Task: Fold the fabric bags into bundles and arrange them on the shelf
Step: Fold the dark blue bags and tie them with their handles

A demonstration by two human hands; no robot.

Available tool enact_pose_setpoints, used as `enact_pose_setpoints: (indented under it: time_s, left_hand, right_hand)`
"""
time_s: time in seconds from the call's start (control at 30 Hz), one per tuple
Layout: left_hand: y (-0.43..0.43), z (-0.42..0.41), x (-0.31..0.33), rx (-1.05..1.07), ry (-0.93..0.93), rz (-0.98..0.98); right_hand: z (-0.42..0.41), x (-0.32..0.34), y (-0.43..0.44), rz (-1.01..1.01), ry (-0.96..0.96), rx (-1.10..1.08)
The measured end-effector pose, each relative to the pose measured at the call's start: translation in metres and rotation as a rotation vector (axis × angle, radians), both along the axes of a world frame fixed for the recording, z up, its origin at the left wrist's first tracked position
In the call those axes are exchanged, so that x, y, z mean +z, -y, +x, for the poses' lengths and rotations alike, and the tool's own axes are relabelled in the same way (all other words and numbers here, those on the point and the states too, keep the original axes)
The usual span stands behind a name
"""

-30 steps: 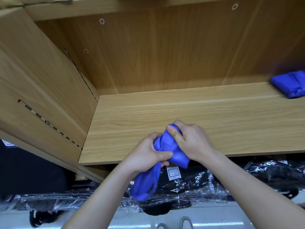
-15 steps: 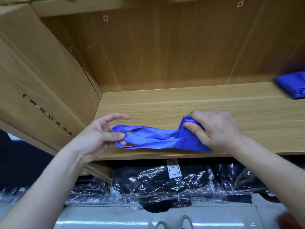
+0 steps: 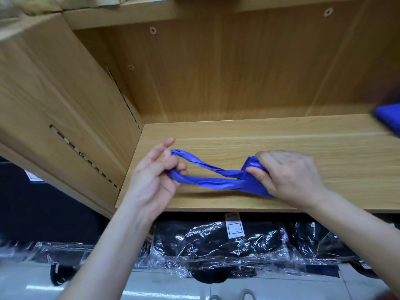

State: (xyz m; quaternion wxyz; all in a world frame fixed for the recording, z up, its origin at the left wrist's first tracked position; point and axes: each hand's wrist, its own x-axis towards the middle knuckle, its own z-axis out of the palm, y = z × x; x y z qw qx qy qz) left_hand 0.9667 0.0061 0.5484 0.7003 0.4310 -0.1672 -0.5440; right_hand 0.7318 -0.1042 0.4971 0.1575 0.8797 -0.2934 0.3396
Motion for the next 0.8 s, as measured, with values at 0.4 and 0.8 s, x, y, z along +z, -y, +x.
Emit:
enact_pose_setpoints:
  time_s: [0.4, 0.8]
  left_hand:
    - [-0.018, 0.026, 0.006, -0.051, 0.654, 0.125]
    - [-0.007, -0.033, -0.014, -0.16, 2.387, -0.329]
  right_hand:
    - [-0.013, 0.028, 0.008, 0.59, -0.046, -0.045]
    - [-0.003, 0.06, 0.001, 0.351, -0.222, 0.107]
